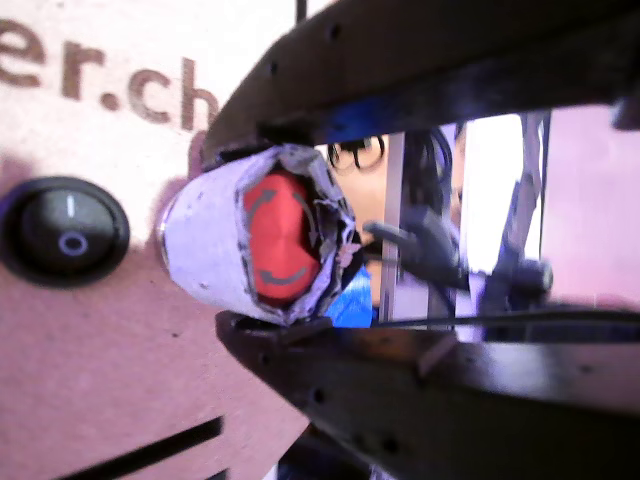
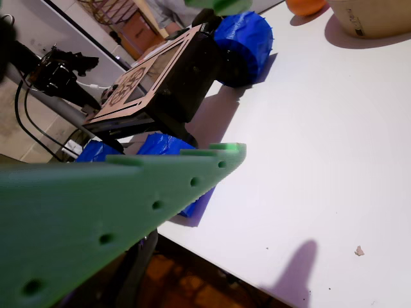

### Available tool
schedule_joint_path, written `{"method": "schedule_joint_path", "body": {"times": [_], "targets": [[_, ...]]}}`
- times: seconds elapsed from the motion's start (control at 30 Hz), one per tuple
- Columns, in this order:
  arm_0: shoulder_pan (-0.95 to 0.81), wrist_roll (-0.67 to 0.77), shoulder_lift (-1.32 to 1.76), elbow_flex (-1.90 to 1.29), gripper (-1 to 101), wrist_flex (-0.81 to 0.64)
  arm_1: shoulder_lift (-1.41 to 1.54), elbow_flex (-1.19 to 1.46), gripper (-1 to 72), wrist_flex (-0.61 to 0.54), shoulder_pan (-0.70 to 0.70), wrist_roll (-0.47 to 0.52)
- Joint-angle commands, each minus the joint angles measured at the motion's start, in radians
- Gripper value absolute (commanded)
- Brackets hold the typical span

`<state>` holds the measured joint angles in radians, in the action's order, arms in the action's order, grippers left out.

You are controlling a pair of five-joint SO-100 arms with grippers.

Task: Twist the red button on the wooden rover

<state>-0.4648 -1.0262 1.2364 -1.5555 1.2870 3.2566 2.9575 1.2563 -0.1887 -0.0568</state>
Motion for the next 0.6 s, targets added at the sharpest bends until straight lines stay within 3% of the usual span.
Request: {"method": "schedule_joint_path", "body": {"times": [0.0, 0.57], "targets": [[-0.106, 0.054, 0.055, 0.031, 0, -0.014, -0.005, -0.006, 20.4, -0.005, 0.003, 0.000], [-0.112, 0.055, 0.077, 0.032, 19, 0.015, -0.005, -0.006, 20.4, -0.005, 0.003, 0.000]]}}
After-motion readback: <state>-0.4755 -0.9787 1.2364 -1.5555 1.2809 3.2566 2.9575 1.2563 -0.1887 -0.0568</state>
